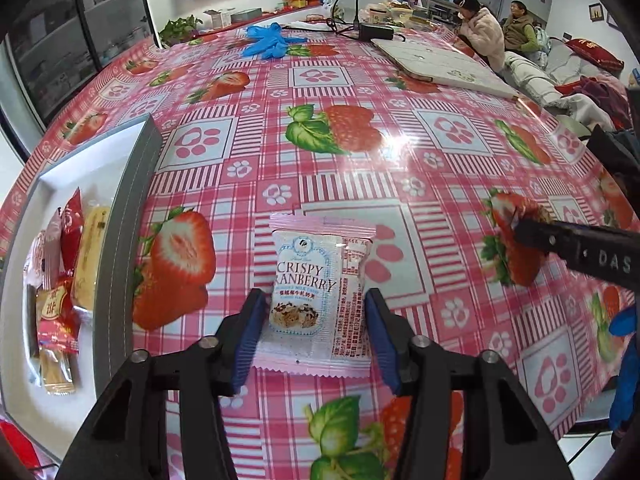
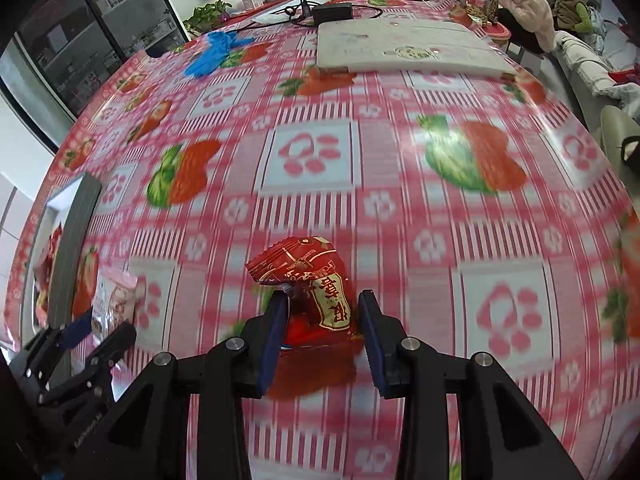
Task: Organize snacks
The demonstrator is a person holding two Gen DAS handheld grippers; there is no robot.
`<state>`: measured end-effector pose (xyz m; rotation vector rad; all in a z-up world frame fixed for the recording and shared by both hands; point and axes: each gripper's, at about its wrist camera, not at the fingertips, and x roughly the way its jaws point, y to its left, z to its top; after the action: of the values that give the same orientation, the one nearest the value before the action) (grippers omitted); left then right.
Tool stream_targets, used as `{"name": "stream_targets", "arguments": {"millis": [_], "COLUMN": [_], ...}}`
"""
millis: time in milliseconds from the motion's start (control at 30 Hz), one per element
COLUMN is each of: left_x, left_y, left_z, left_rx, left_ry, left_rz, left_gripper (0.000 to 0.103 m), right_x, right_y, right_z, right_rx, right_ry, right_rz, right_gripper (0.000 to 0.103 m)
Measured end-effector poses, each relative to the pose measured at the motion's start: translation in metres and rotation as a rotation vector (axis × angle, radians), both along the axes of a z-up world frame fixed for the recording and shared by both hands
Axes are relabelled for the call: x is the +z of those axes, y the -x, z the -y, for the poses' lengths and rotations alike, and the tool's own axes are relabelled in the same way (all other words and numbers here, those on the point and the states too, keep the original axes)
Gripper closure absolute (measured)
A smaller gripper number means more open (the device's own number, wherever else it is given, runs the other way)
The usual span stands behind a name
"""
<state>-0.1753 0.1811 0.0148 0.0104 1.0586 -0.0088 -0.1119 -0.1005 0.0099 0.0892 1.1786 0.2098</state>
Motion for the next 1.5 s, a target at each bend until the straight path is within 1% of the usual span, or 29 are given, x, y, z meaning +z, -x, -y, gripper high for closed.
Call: {"name": "stream_targets", "arguments": {"millis": [33, 100, 133, 167, 267, 467, 500, 533, 567, 600, 633, 667, 700, 733, 767, 1067, 1500], "left_x": [0.001, 0.005, 0.008, 0.011, 0.014, -0.002, -0.005, -0.005, -0.005, -0.007, -0.007, -0.007, -0.008, -0.009, -0.011, -0.011, -0.011], "left_y": [0.002, 0.006, 0.008, 0.010, 0.008, -0.009, -0.010, -0.009, -0.009, -0.009, -0.008, -0.008, -0.009, -0.009, -0.011, -0.009, -0.006], "left_z": [-0.001, -0.005, -0.007, -0.009, -0.012, -0.011, -0.011, -0.011, -0.011, -0.012, -0.013, -0.013, -0.014, -0.015, -0.017, -0.018, -0.016], "left_rx": [0.005, 0.011, 0.008, 0.003, -0.009, -0.013, -0.015, -0.017, -0.020, -0.020, -0.020, -0.019, -0.014, -0.001, 0.017, 0.020, 0.010], "left_ry": [-0.002, 0.006, 0.015, 0.022, 0.018, 0.008, 0.008, 0.005, 0.002, 0.001, 0.003, 0.003, 0.000, -0.001, -0.001, -0.006, -0.013], "left_rz": [-0.003, 0.017, 0.030, 0.037, 0.045, -0.013, -0.017, -0.010, -0.006, -0.002, 0.002, 0.005, 0.005, 0.001, -0.008, 0.003, 0.031], "left_gripper": [0.030, 0.023, 0.023, 0.022, 0.020, 0.020, 0.018, 0.016, 0.016, 0.014, 0.012, 0.011, 0.008, 0.003, 0.000, 0.000, 0.000], "right_x": [0.000, 0.001, 0.001, 0.002, 0.007, -0.003, -0.006, -0.009, -0.010, -0.013, -0.016, -0.015, -0.016, -0.016, -0.016, -0.017, -0.017], "right_y": [0.007, 0.015, 0.019, 0.021, 0.025, 0.011, 0.009, 0.008, 0.008, 0.007, 0.009, 0.011, 0.012, 0.013, 0.014, 0.018, 0.020], "right_z": [0.000, -0.002, -0.002, -0.002, -0.001, -0.007, -0.009, -0.010, -0.013, -0.016, -0.019, -0.020, -0.019, -0.018, -0.018, -0.017, -0.017], "right_rx": [0.002, 0.014, 0.021, 0.022, 0.024, 0.064, 0.070, 0.073, 0.081, 0.088, 0.104, 0.119, 0.122, 0.128, 0.134, 0.141, 0.149], "right_ry": [0.003, 0.012, 0.021, 0.030, 0.061, 0.085, 0.090, 0.098, 0.119, 0.133, 0.157, 0.156, 0.148, 0.145, 0.144, 0.137, 0.133], "right_rz": [-0.002, -0.009, -0.011, -0.007, 0.028, 0.016, 0.014, 0.010, 0.025, 0.024, 0.036, 0.058, 0.069, 0.079, 0.085, 0.125, 0.146], "right_gripper": [0.064, 0.051, 0.033, 0.018, 0.017, 0.017, 0.017, 0.009, 0.000, 0.000, 0.000, 0.000, 0.000, 0.000, 0.000, 0.000, 0.000]}}
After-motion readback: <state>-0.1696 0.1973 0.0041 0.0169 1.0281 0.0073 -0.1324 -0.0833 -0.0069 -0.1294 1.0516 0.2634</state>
